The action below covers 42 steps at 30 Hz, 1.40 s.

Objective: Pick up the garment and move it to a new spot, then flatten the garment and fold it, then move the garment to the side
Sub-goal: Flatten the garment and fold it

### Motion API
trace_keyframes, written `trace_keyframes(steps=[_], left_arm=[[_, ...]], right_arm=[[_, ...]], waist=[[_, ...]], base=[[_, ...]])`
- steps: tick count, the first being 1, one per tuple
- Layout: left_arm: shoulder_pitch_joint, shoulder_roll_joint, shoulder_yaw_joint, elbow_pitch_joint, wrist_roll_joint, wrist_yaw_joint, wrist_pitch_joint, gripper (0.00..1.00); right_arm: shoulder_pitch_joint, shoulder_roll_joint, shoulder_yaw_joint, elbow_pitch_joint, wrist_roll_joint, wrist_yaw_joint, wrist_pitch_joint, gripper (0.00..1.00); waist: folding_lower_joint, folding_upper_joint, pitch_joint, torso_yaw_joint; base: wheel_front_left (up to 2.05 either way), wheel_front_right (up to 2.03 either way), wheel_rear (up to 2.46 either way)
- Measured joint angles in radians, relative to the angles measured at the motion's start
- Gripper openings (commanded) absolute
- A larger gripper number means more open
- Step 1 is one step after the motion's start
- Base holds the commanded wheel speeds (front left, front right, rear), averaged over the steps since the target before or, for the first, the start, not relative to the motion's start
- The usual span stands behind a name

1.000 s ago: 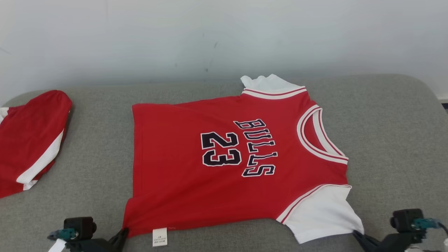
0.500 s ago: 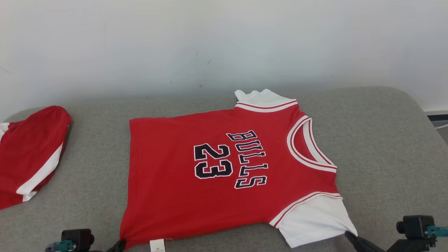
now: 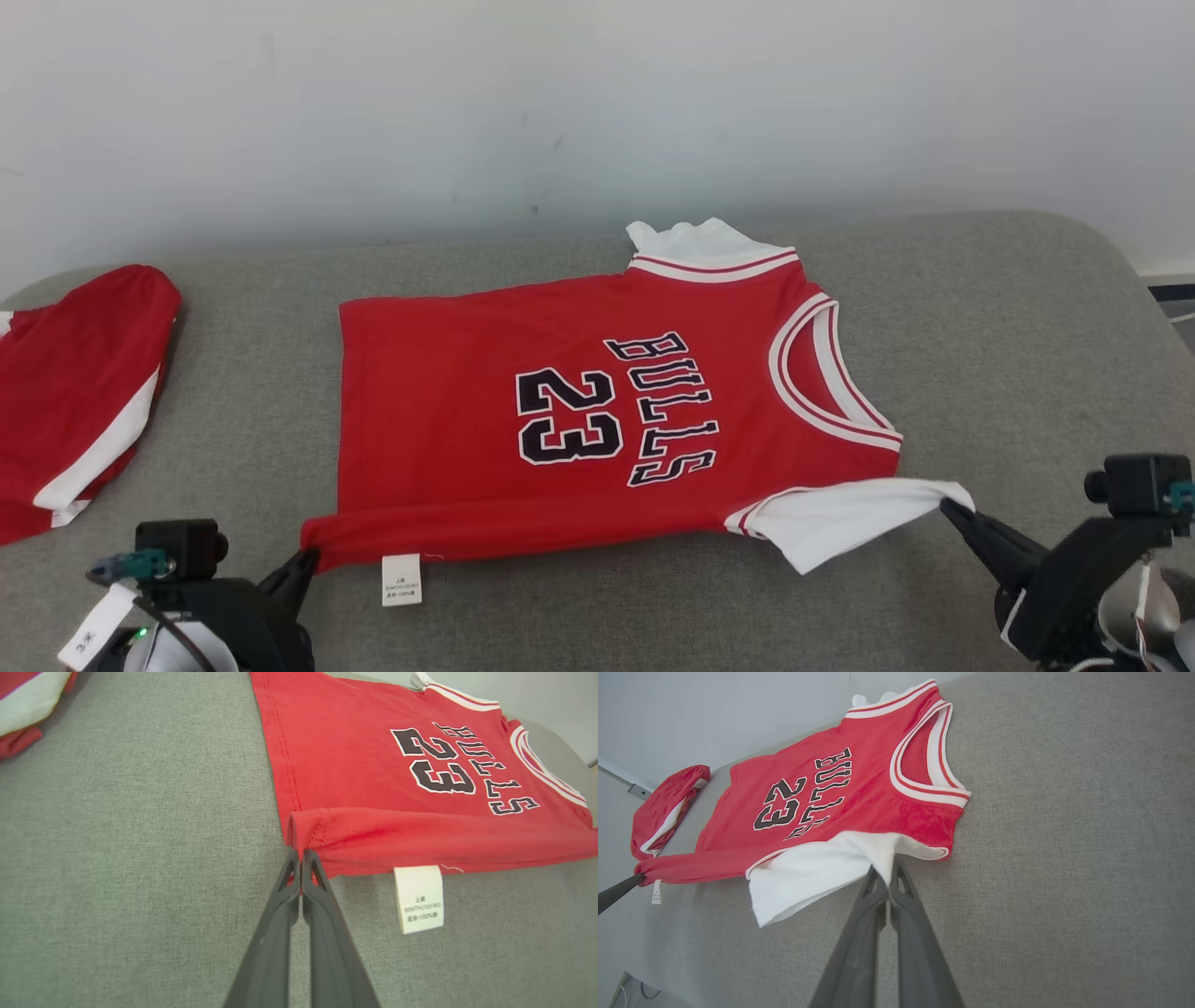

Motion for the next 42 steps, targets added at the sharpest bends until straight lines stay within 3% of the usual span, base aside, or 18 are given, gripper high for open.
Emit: trace_keyframes(steps=[12, 21, 42], left_arm=[[-0.130, 0.000, -0.012, 0.058, -0.020, -0.015, 0.070, 0.00], [-0.166, -0.005, -0.018, 0.092, -0.026, -0.016, 0.083, 0.00], [-0.263, -0.044, -0.033, 0.185, -0.017, -0.024, 0.026, 0.00]], right_arm=[[-0.290, 0.031, 0.084, 0.152, -0.035, -0.004, 0.089, 0.00], [-0.413, 0.060, 0.127, 0.269, -0.090, -0.003, 0.104, 0.00], [-0.580, 0.128, 0.203, 0.486, -0.231, 0.015, -0.049, 0.00]], waist=[[0.0001, 0.0000, 0.067, -0.013], [0.0001, 0.0000, 0.117, -0.021], [0.0002, 0.0000, 0.203, 0.003]], base=[[0.00, 0.00, 0.00], [0.00, 0.00, 0.00], [0.00, 0.00, 0.00]])
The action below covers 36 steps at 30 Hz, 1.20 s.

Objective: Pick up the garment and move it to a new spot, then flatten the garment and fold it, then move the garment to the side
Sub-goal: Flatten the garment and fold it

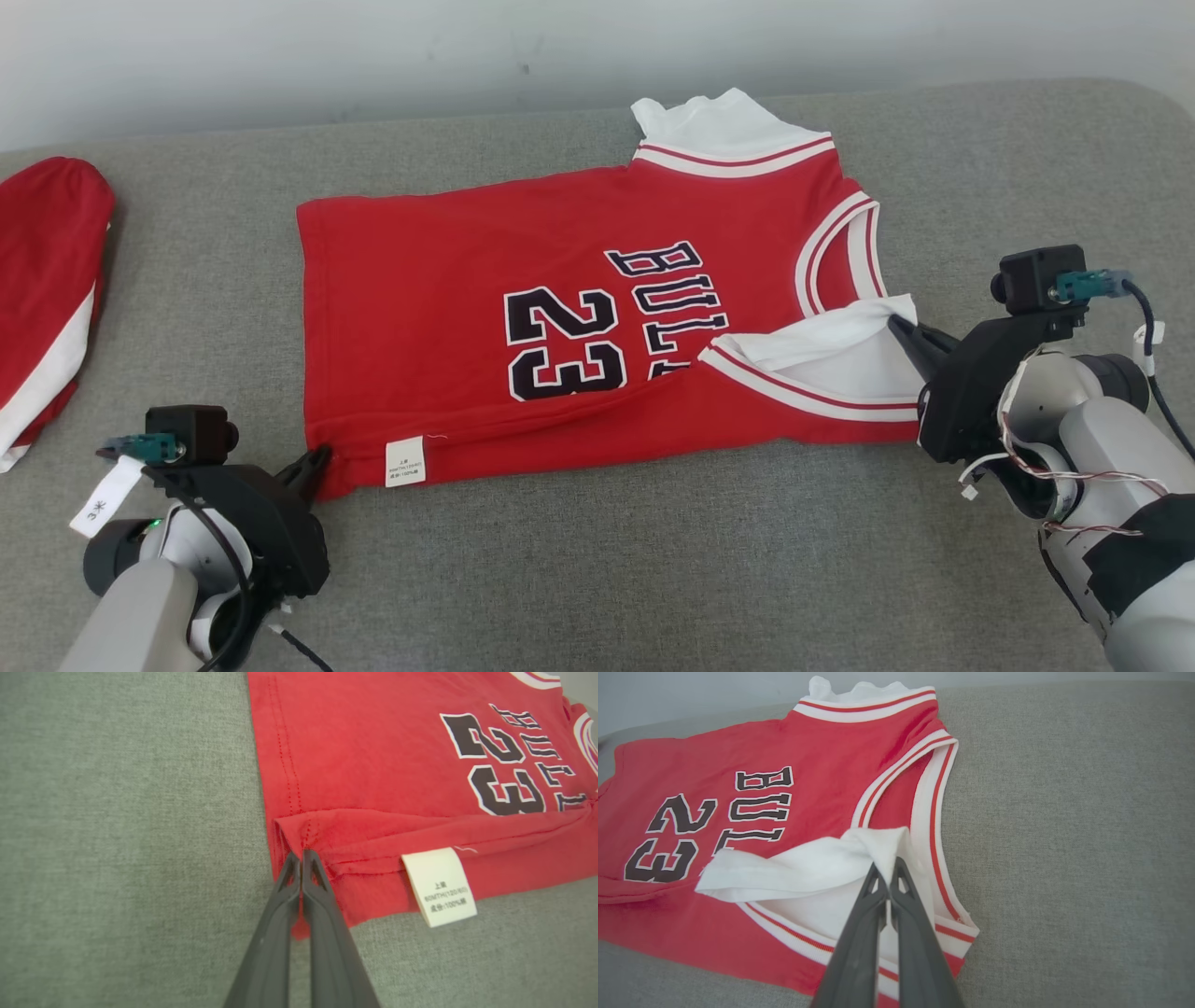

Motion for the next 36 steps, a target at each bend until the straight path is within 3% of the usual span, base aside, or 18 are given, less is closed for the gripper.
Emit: trace_keyframes(steps=[1, 2, 3, 4, 5, 12, 21, 36], left_arm=[[-0.002, -0.001, 0.000, 0.006, 0.000, 0.000, -0.002, 0.42], [-0.002, -0.001, 0.000, 0.011, 0.002, 0.000, -0.010, 0.97], [-0.003, -0.002, 0.000, 0.017, 0.002, 0.000, -0.015, 1.00], [-0.005, -0.003, 0.000, 0.026, 0.002, 0.000, -0.023, 1.00], [-0.006, -0.002, 0.001, 0.034, 0.004, 0.000, -0.028, 1.00], [-0.005, -0.022, 0.008, 0.054, 0.027, 0.018, -0.107, 1.00], [0.084, -0.056, 0.004, 0.046, 0.048, 0.045, -0.228, 1.00], [0.130, -0.064, 0.002, 0.063, 0.048, 0.044, -0.318, 1.00]], right_arm=[[-0.001, 0.003, 0.005, 0.009, -0.003, 0.001, -0.011, 0.00], [-0.002, 0.004, 0.008, 0.015, -0.013, 0.005, -0.024, 0.00], [-0.005, 0.005, 0.008, 0.023, -0.021, 0.005, -0.041, 0.03], [-0.012, 0.007, 0.008, 0.037, -0.026, 0.007, -0.053, 0.79], [-0.018, 0.008, 0.009, 0.046, -0.029, 0.009, -0.063, 1.00], [-0.007, 0.005, 0.007, 0.085, -0.049, 0.018, -0.158, 1.00], [0.149, -0.009, -0.003, 0.087, -0.052, 0.026, -0.288, 1.00], [0.189, 0.013, 0.030, 0.086, -0.107, 0.016, -0.376, 1.00]], waist=[[0.0000, 0.0000, 0.000, 0.001], [0.0000, 0.0000, 0.001, 0.001], [0.0000, 0.0000, 0.000, 0.002], [-0.0001, 0.0000, -0.001, 0.002], [0.0000, 0.0000, -0.003, 0.002], [-0.0002, 0.0000, -0.022, 0.005], [-0.0003, 0.0000, -0.071, 0.026], [-0.0003, -0.0001, -0.096, 0.005]], base=[[0.00, 0.00, 0.00], [0.00, 0.00, 0.00], [0.00, 0.00, 0.00], [0.00, 0.00, 0.00], [0.00, 0.00, 0.00], [0.00, 0.00, 0.00], [0.00, 0.00, 0.00], [0.00, 0.00, 0.00]])
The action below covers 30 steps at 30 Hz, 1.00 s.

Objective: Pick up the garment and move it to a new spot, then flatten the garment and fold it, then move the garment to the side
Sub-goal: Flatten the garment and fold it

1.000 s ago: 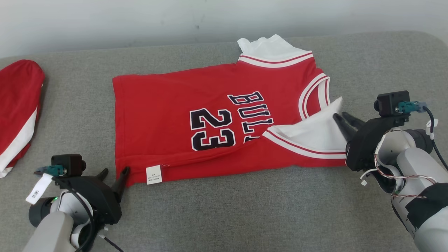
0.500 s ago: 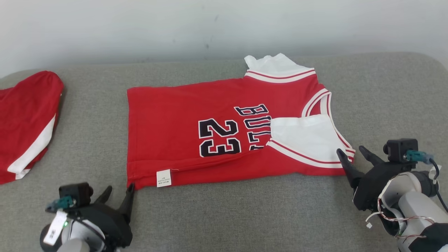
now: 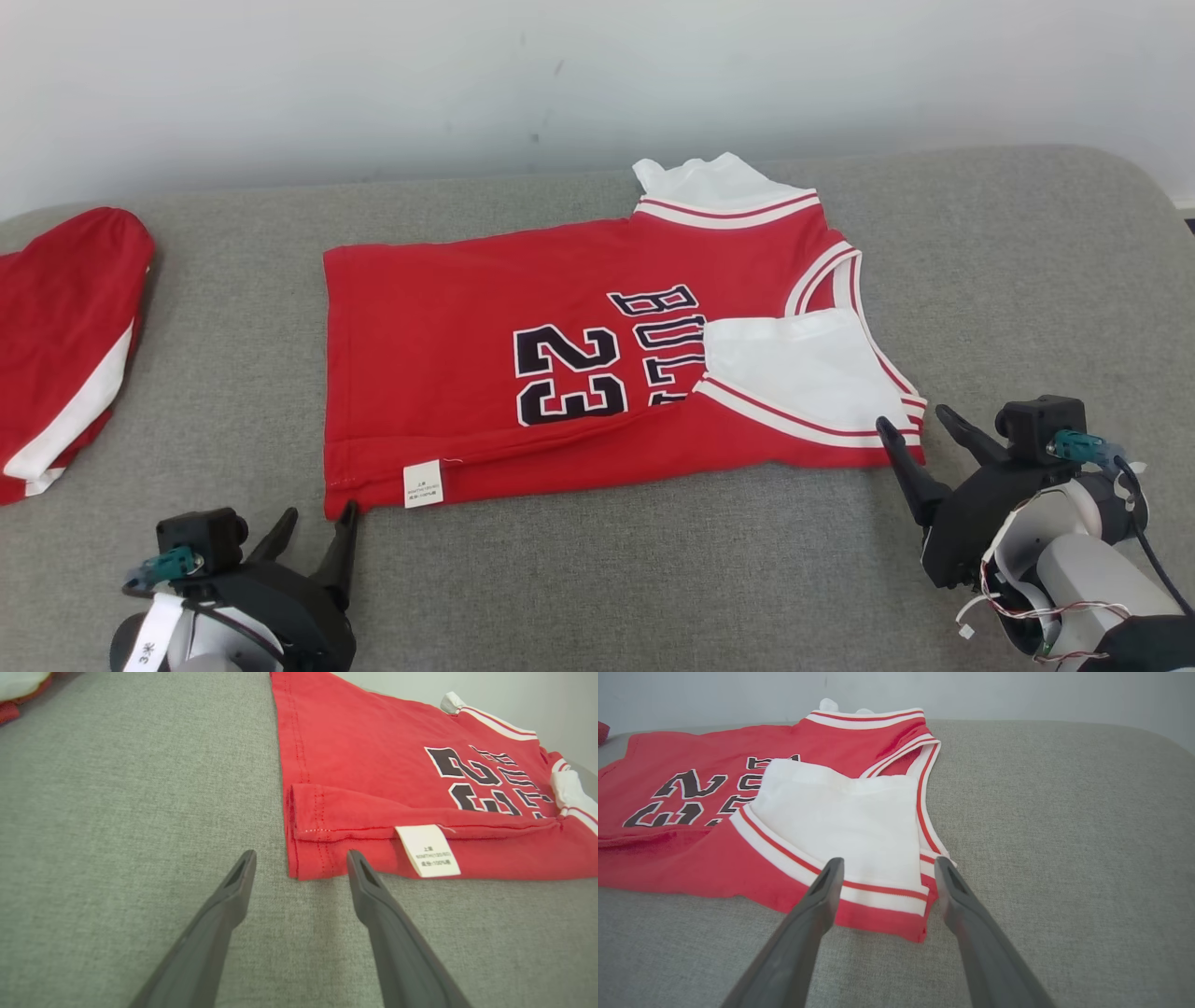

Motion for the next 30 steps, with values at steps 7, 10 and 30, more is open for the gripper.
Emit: trace_keyframes(steps=[7, 10, 30], left_arm=[[-0.006, -0.004, -0.007, 0.034, 0.003, -0.001, -0.006, 1.00], [-0.010, -0.009, -0.007, 0.042, 0.003, -0.001, -0.009, 1.00], [-0.088, -0.028, -0.024, 0.114, -0.002, -0.026, -0.013, 0.00]], right_arm=[[0.000, -0.003, 0.011, 0.021, -0.017, -0.015, -0.010, 1.00], [0.000, -0.003, 0.015, 0.031, -0.019, -0.019, -0.013, 1.00], [-0.022, 0.010, 0.023, 0.068, -0.024, -0.017, -0.012, 0.00]], waist=[[0.0000, 0.0000, 0.018, -0.009], [0.0001, 0.0000, 0.025, -0.011], [0.0001, 0.0001, 0.073, -0.012]], base=[[0.00, 0.00, 0.00], [0.00, 0.00, 0.00], [0.00, 0.00, 0.00]])
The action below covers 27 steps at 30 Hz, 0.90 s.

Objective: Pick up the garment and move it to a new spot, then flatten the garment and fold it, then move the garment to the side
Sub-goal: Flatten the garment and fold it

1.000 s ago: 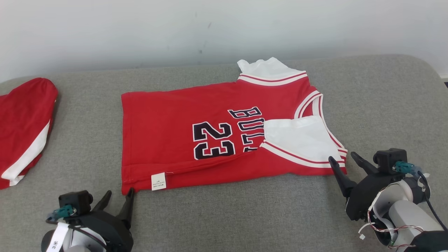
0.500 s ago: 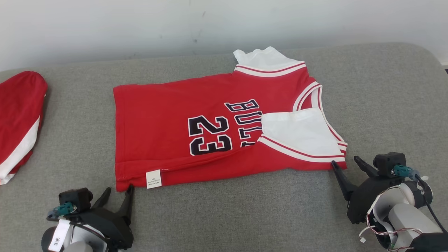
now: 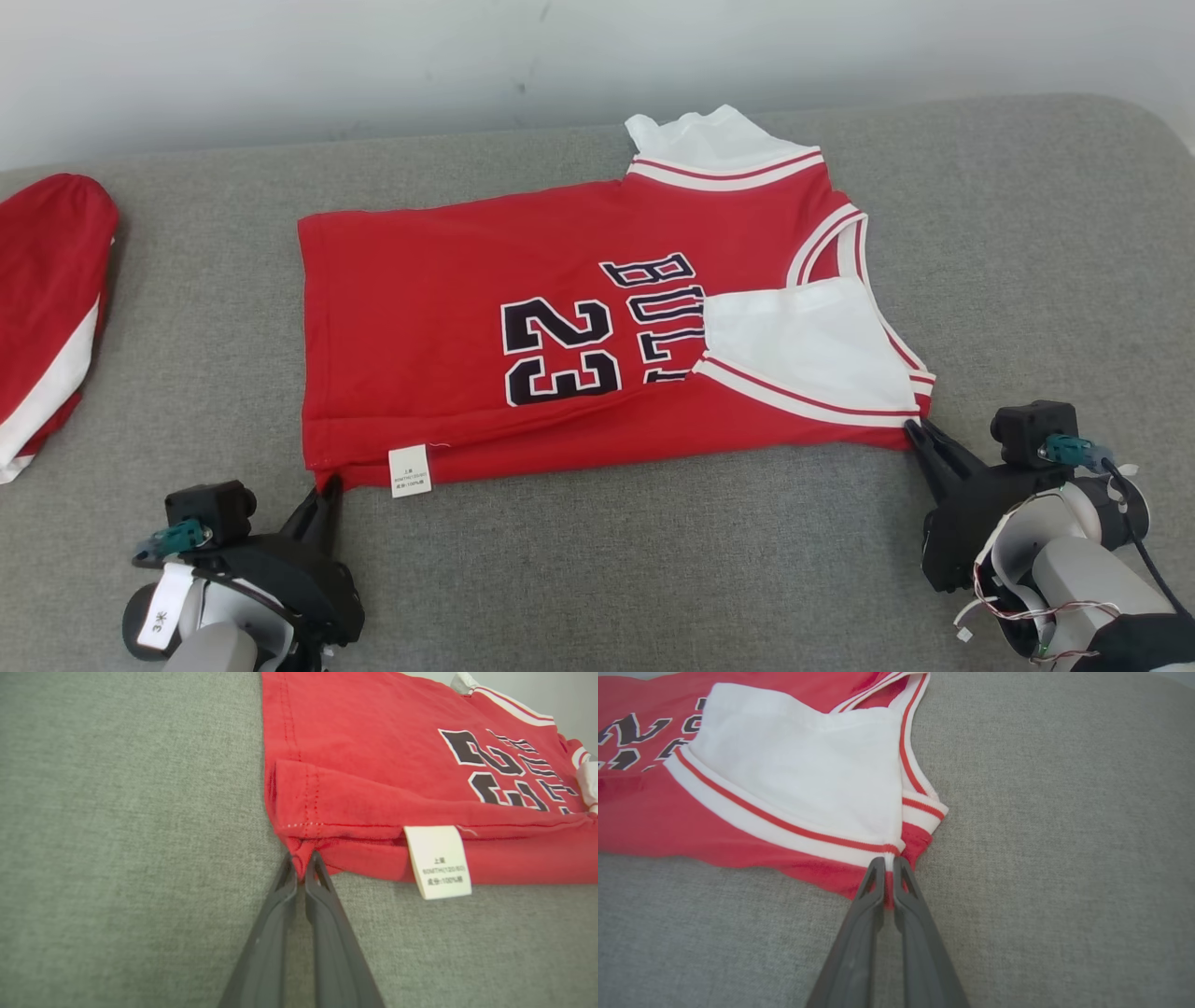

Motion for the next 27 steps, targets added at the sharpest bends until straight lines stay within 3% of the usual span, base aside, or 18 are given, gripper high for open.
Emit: trace_keyframes(steps=[14, 27], left_arm=[[0.011, -0.014, -0.018, 0.058, -0.008, -0.012, -0.009, 0.00], [0.138, -0.010, -0.032, 0.074, -0.031, -0.027, -0.003, 0.00]], right_arm=[[0.014, 0.002, -0.003, 0.057, 0.020, 0.021, -0.013, 0.00], [0.151, -0.016, -0.016, 0.064, 0.078, 0.044, -0.021, 0.00]], waist=[[0.0000, 0.0000, -0.065, 0.012], [-0.0001, -0.0001, -0.195, 0.021]], base=[[0.00, 0.00, 0.00], [0.00, 0.00, 0.00]])
